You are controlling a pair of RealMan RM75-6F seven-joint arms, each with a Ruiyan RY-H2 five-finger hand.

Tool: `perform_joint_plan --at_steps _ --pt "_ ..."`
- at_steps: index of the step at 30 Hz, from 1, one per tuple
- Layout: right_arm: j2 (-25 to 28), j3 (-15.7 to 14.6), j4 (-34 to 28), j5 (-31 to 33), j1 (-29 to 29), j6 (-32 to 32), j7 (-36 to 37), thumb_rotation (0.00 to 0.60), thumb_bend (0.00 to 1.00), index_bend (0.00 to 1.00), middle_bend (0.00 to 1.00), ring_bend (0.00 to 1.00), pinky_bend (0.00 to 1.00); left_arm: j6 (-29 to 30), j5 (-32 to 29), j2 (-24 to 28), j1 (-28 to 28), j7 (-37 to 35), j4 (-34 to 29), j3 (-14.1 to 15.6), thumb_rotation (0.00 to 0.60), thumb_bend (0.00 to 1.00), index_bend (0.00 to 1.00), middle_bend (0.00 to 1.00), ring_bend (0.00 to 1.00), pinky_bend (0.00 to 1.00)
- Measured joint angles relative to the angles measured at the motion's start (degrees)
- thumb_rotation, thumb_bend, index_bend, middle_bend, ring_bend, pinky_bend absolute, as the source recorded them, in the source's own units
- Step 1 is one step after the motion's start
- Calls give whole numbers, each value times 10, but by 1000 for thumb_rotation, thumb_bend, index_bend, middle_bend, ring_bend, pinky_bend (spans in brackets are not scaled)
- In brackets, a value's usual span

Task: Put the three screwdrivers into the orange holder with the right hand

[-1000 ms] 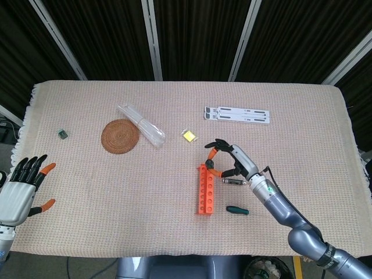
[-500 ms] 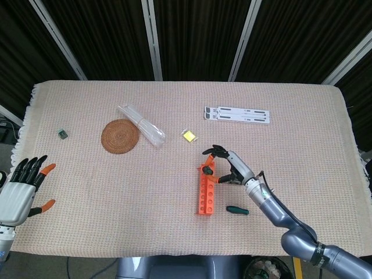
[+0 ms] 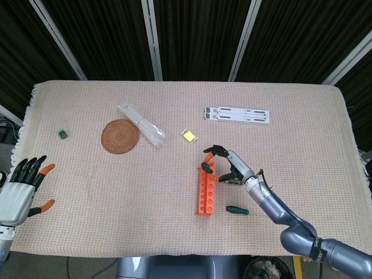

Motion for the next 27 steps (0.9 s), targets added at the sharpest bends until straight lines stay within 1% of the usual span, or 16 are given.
perform_joint_plan --at_steps 4,6,10,13,15,19,24,27 --pt "14 -10 -8 5 7 5 4 600 215 142 102 0 0 0 1 -2 0 -2 3 0 600 143 149 0 0 0" --pt "21 -13 -12 6 9 11 6 600 208 124 94 0 0 0 1 -2 -1 -3 4 0 600 143 149 0 0 0" --pt "45 -14 -23 4 7 30 12 600 208 131 93 0 0 2 1 -3 -1 -10 9 -1 600 142 149 0 0 0" --pt "73 -17 -28 3 7 42 14 600 209 191 93 0 0 2 0 -4 -1 -13 12 -2 600 141 149 0 0 0" --pt "92 -20 -28 1 7 46 14 600 210 251 93 0 0 1 0 -5 -2 -15 15 -2 600 142 148 0 0 0" --pt "128 -33 -20 -5 10 45 7 600 221 310 106 0 0 1 0 -7 -3 -17 17 -2 600 143 149 0 0 0" --pt "150 -59 -3 -10 15 44 -40 600 223 387 121 0 0 0 2 -7 -4 -16 16 -2 600 143 149 0 0 0" --pt "154 -75 4 -5 17 47 -81 600 222 398 124 0 0 -1 4 -8 -5 -13 13 -1 600 142 150 0 0 0"
